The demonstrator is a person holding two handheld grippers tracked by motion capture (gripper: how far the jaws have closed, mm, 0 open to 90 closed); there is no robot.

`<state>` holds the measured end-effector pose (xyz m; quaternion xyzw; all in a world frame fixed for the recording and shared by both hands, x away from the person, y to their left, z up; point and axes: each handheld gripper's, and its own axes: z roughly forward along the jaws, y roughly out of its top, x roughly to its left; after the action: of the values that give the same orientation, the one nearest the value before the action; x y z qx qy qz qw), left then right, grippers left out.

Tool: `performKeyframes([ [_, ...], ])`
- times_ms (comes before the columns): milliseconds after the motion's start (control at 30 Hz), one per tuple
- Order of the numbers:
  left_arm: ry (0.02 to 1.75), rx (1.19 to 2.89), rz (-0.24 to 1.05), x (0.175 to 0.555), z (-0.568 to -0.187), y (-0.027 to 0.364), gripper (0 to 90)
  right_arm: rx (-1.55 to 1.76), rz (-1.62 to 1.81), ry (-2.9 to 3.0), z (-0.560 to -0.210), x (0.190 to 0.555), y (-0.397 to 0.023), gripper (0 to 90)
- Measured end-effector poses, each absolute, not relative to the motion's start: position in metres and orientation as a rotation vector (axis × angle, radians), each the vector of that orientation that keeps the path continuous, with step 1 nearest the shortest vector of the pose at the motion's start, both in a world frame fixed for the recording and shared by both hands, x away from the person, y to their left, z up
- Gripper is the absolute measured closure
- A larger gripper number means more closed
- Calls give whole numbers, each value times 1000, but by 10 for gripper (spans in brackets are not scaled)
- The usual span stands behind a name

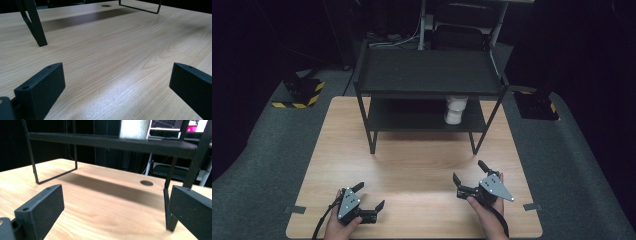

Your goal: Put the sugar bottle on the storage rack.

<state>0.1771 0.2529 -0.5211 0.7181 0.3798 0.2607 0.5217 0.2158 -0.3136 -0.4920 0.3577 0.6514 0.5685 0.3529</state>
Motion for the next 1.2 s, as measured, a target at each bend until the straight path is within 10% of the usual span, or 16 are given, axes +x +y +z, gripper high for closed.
performKeyframes([
  [1200,907,1725,623,178,-521,252,5,1071,1320,1780,-521,204,-327,0],
])
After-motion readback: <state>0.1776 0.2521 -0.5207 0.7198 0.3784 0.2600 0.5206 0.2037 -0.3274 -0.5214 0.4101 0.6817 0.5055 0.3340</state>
